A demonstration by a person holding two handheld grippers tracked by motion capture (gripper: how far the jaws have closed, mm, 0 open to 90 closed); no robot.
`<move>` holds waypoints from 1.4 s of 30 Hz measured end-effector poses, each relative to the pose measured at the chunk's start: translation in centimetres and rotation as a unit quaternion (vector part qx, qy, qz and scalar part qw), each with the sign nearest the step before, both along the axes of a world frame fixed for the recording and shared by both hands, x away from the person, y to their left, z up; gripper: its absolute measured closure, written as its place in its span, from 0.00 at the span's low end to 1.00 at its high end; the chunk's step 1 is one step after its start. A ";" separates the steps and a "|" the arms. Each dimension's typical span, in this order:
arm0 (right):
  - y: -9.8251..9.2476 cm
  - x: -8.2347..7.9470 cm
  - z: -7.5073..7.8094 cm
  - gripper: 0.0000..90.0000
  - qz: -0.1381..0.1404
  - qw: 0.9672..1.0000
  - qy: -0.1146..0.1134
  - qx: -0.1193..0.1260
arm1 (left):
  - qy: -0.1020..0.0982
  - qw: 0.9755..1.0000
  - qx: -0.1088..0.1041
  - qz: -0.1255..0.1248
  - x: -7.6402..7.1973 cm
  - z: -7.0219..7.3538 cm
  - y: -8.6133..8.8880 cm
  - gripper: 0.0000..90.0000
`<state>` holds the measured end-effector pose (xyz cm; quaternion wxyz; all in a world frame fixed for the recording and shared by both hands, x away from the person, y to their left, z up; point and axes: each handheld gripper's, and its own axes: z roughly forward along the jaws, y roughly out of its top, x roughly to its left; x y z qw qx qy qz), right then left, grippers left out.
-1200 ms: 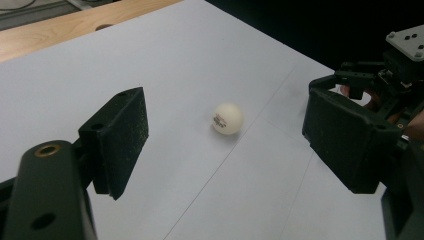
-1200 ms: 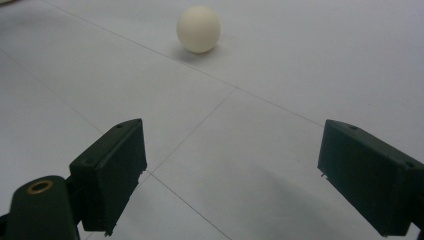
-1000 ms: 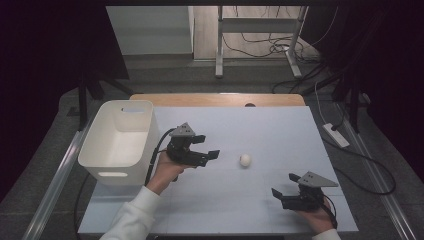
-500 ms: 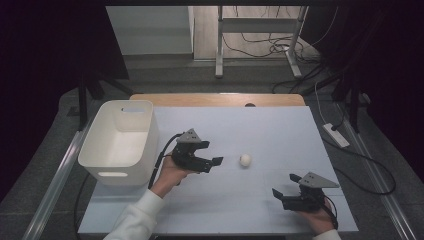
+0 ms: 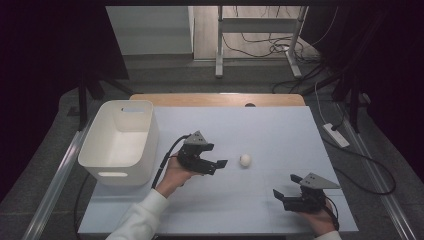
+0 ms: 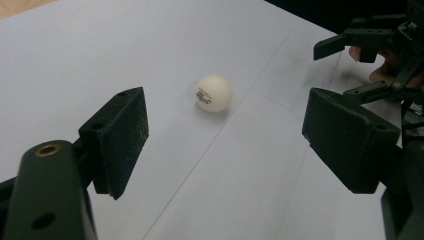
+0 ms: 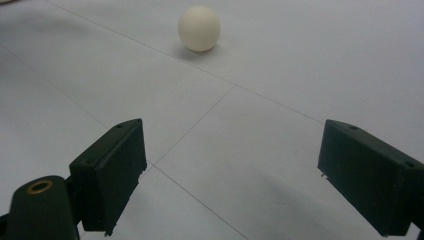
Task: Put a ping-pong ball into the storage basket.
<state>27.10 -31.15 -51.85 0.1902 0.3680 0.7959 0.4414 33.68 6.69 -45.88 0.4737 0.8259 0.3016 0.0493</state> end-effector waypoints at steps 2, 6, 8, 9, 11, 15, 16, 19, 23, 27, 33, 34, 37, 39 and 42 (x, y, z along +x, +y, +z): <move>0.0 0.0 0.0 0.13 0.000 1.000 0.000 0.001 | 0.003 1.000 0.007 -0.001 0.1 -0.2 -0.3 0.21; 0.1 0.1 0.0 0.13 0.003 1.000 -0.002 0.000 | 0.006 1.000 0.009 0.000 0.3 -0.5 -0.6 0.21; 0.2 0.2 0.0 0.13 0.005 1.000 -0.001 -0.002 | 0.007 1.000 0.009 0.002 0.3 -0.6 -0.7 0.21; 0.3 0.3 0.0 0.13 0.006 1.000 0.000 0.000 | 0.007 1.000 0.009 0.001 0.3 -0.6 -0.8 0.21; 0.4 0.4 0.0 0.13 0.008 1.000 -0.001 -0.001 | 0.007 1.000 0.012 0.001 0.4 -0.9 -1.1 0.21; 0.4 0.4 0.0 0.13 0.009 1.000 -0.001 0.000 | 0.008 1.000 0.020 -0.002 0.5 -1.3 -1.5 0.21; 0.4 0.5 0.0 0.13 0.009 1.000 -0.001 -0.001 | 0.010 1.000 0.022 -0.003 0.6 -1.5 -1.8 0.21; 0.4 0.5 0.0 0.13 0.009 1.000 0.000 -0.001 | 0.012 1.000 0.024 -0.005 0.7 -1.8 -2.2 0.21; 0.3 0.4 0.0 0.13 0.008 1.000 0.001 -0.002 | 0.014 0.999 0.028 -0.008 0.9 -2.1 -2.7 0.21; 0.3 0.4 0.0 0.13 0.007 1.000 0.000 -0.001 | 0.015 0.999 0.031 -0.010 1.1 -2.3 -3.4 0.21; 0.3 0.5 -0.1 0.13 0.008 1.000 0.001 -0.001 | 0.014 0.999 0.034 -0.012 1.5 -2.4 -4.4 0.21; 0.3 0.5 -0.1 0.13 0.008 1.000 0.001 -0.001 | 0.014 0.999 0.034 -0.012 1.5 -2.4 -4.6 0.21; 0.3 0.5 -0.1 0.13 0.008 1.000 0.001 -0.001 | 0.017 0.999 0.036 -0.014 1.8 -2.6 -5.0 0.21; 0.2 0.5 -0.1 0.13 0.007 1.000 0.000 -0.001 | 0.019 0.999 0.035 -0.013 1.9 -2.7 -5.2 0.21; 0.2 0.4 0.0 0.13 0.008 1.000 0.000 -0.001 | 0.021 0.999 0.036 -0.011 2.1 -2.8 -5.5 0.21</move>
